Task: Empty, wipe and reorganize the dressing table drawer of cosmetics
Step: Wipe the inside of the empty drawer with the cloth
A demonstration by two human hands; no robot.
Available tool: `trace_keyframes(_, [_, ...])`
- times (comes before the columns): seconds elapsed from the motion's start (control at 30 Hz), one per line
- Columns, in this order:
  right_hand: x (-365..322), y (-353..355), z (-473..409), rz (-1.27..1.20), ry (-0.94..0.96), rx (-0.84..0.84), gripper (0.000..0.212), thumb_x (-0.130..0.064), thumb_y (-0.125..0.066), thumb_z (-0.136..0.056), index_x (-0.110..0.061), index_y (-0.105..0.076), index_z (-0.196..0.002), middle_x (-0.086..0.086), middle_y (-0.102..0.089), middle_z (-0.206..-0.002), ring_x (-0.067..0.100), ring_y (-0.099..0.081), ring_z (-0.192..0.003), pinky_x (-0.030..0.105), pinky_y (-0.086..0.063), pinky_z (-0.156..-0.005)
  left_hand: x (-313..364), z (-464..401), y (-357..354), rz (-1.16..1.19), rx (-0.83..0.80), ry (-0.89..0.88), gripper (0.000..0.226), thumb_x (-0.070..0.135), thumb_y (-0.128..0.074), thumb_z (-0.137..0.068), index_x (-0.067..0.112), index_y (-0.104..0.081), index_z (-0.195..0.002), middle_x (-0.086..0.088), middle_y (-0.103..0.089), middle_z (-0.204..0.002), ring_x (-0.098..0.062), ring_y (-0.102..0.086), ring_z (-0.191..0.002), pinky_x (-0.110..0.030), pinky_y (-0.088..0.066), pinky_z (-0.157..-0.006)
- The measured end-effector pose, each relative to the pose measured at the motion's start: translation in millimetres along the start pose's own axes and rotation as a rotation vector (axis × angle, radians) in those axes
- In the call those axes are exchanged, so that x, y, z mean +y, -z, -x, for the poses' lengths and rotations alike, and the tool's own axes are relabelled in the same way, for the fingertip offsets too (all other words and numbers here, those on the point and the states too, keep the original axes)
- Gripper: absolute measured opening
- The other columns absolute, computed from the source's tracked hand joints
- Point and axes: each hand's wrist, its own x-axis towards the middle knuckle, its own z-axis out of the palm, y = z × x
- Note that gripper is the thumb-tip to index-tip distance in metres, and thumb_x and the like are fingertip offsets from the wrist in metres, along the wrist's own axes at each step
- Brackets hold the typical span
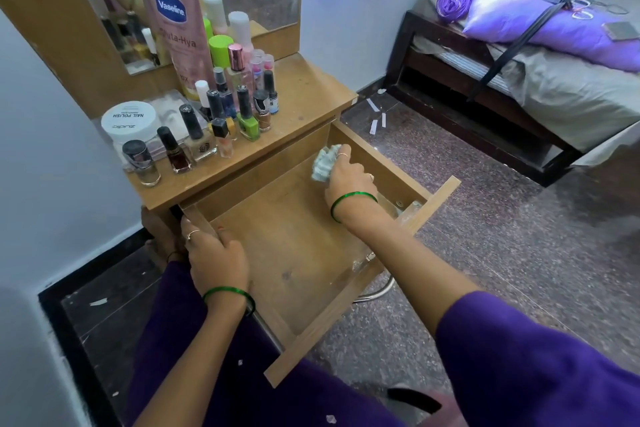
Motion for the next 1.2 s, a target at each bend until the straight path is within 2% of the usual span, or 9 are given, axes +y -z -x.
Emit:
trace_keyframes(0.13, [20, -7, -9, 0.172, -0.234, -0.053, 0.041, -0.002, -0.046, -0.091, -0.014, -0.03, -0.127, 0.034, -0.038, -0.131, 0.058, -0.034, -0.121, 0.068, -0.03, -0.095, 3, 2, 1, 0.001, 0.0, -0.007, 0.055, 0.007, -0.041, -0.097, 0.006, -0.018, -0.147, -0.021, -0.034, -0.146, -0.035, -0.03, -0.134, -0.045, -0.035, -0.102])
trace_keyframes(0.33, [24, -18, -17, 0.18, -0.289, -0.137, 0.042, -0.002, -0.042, -0.094, -0.009, -0.028, -0.133, 0.041, -0.032, -0.132, 0.061, -0.03, -0.121, 0.066, -0.032, -0.099, 2, 2, 0, -0.01, 0.0, 0.004, 0.057, 0.008, -0.041, -0.097, 0.007, -0.017, -0.148, -0.021, -0.036, -0.144, -0.036, -0.039, -0.128, -0.04, -0.041, -0.089])
trace_keyframes(0.4, [19, -14, -19, 0.107, -0.151, -0.143, 0.046, -0.001, -0.043, -0.09, -0.009, -0.026, -0.133, 0.032, -0.043, -0.13, 0.053, -0.04, -0.119, 0.055, -0.039, -0.097, -1, 0, -1, 0.002, 0.002, 0.005, 0.057, 0.009, -0.042, -0.096, 0.008, -0.018, -0.147, -0.02, -0.039, -0.142, -0.036, -0.045, -0.122, -0.033, -0.038, -0.08])
trace_keyframes(0.5, [10, -8, -13, 0.032, 0.121, -0.065, 0.061, -0.003, -0.048, -0.087, -0.01, -0.018, -0.138, 0.02, -0.05, -0.12, 0.041, -0.05, -0.108, 0.041, -0.04, -0.076, -2, -3, -2, 0.004, 0.0, 0.018, 0.057, 0.008, -0.042, -0.096, 0.008, -0.018, -0.147, -0.02, -0.039, -0.142, -0.035, -0.047, -0.119, -0.032, -0.036, -0.078])
trace_keyframes(0.67, [0, -14, -20, 0.19, 0.223, 0.125, 0.062, 0.001, -0.045, -0.087, -0.015, -0.019, -0.141, 0.018, -0.046, -0.118, 0.041, -0.05, -0.104, 0.047, -0.047, -0.073, 1, 0, -1, -0.002, 0.0, 0.013, 0.057, 0.007, -0.041, -0.096, 0.007, -0.017, -0.148, -0.018, -0.036, -0.145, -0.033, -0.04, -0.126, -0.039, -0.04, -0.091])
trace_keyframes(0.83, [12, -21, -29, 0.429, 0.152, -0.146, 0.062, -0.002, -0.044, -0.091, -0.019, -0.019, -0.146, 0.021, -0.033, -0.141, 0.042, -0.039, -0.124, 0.053, -0.045, -0.091, 2, 1, -1, -0.001, 0.01, 0.003, 0.057, 0.008, -0.041, -0.097, 0.007, -0.016, -0.148, -0.018, -0.032, -0.148, -0.033, -0.034, -0.131, -0.044, -0.037, -0.099])
trace_keyframes(0.93, [9, -22, -18, 0.493, 0.175, -0.27, 0.059, -0.004, -0.049, -0.088, -0.013, -0.027, -0.142, 0.018, -0.04, -0.136, 0.038, -0.046, -0.121, 0.049, -0.046, -0.096, -4, -4, -4, 0.01, 0.02, -0.004, 0.057, 0.01, -0.043, -0.096, 0.008, -0.019, -0.147, -0.018, -0.037, -0.143, -0.033, -0.044, -0.124, -0.04, -0.041, -0.091])
trace_keyframes(1.1, [-6, 18, -9, 0.459, 0.37, -0.706, 0.032, -0.016, -0.047, -0.092, -0.014, -0.047, -0.124, 0.009, -0.061, -0.109, 0.026, -0.059, -0.083, 0.031, -0.049, -0.064, -11, -9, -6, 0.017, 0.016, 0.005, 0.056, 0.013, -0.044, -0.095, 0.011, -0.021, -0.146, -0.017, -0.044, -0.138, -0.033, -0.052, -0.116, -0.038, -0.043, -0.086])
trace_keyframes(1.2, [-11, 25, -24, 0.39, 0.263, -0.34, 0.029, -0.016, -0.049, -0.091, -0.01, -0.049, -0.12, 0.011, -0.059, -0.106, 0.028, -0.058, -0.086, 0.032, -0.045, -0.066, -10, -8, -6, 0.015, 0.014, 0.012, 0.056, 0.015, -0.044, -0.096, 0.012, -0.021, -0.146, -0.016, -0.044, -0.137, -0.032, -0.053, -0.114, -0.037, -0.043, -0.084])
